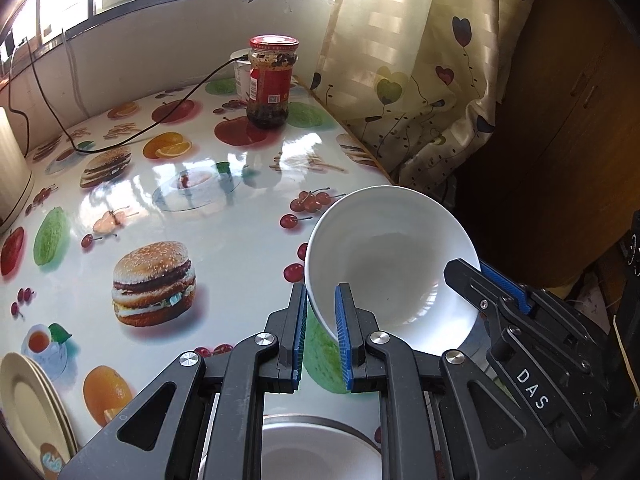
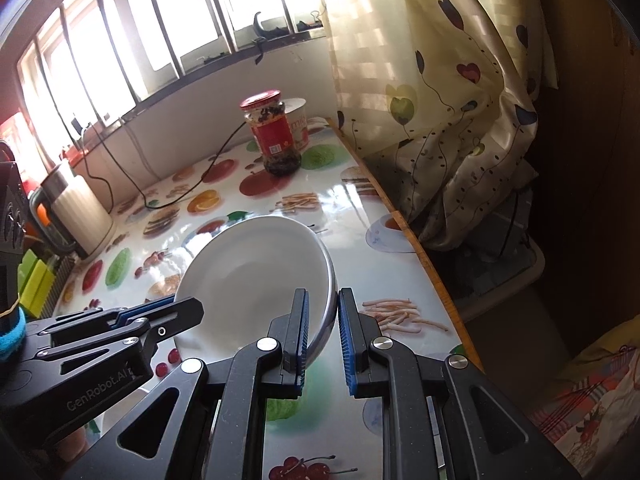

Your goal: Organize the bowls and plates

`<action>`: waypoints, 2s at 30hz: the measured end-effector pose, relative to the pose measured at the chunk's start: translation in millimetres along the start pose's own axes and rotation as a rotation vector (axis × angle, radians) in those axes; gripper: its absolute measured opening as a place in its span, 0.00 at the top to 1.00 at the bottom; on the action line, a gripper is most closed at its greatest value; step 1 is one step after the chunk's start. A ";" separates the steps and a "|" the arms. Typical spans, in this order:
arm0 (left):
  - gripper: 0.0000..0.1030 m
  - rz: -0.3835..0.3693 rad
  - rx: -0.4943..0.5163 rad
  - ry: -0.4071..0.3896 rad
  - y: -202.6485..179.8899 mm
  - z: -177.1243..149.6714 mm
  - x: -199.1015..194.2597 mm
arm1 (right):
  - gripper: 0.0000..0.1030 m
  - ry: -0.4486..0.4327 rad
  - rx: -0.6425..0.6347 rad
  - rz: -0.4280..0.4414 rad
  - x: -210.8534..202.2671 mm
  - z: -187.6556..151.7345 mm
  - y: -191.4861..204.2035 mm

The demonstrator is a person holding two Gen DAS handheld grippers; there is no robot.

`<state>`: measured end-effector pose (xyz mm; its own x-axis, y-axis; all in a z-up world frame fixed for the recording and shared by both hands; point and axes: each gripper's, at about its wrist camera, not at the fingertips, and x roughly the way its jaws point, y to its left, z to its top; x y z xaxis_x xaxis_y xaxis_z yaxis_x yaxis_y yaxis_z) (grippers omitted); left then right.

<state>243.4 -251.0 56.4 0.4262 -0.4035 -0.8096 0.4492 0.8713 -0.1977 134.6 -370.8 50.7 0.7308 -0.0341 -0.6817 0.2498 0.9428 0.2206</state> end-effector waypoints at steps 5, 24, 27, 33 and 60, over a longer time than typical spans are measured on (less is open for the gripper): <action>0.85 -0.002 -0.009 -0.023 3.7 -7.6 -14.8 | 0.85 -0.017 -0.002 0.007 -14.5 -3.7 9.9; 0.85 -0.018 -0.044 -0.084 24.1 -39.6 -66.2 | 0.85 -0.057 -0.041 0.030 -61.5 -25.1 49.6; 0.85 -0.018 -0.052 -0.088 27.6 -46.0 -71.3 | 0.85 -0.062 -0.047 0.036 -68.3 -30.5 55.2; 0.85 -0.016 -0.063 -0.096 34.4 -59.4 -82.6 | 0.85 -0.058 -0.056 0.044 -77.8 -44.3 65.7; 0.85 0.002 -0.134 -0.042 64.4 -104.5 -83.1 | 0.85 0.025 -0.076 0.077 -69.7 -88.1 91.0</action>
<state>154.9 -132.1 53.1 0.4609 -0.4105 -0.7868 0.3403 0.9006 -0.2705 50.3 -253.5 56.8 0.7299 0.0463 -0.6820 0.1445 0.9647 0.2201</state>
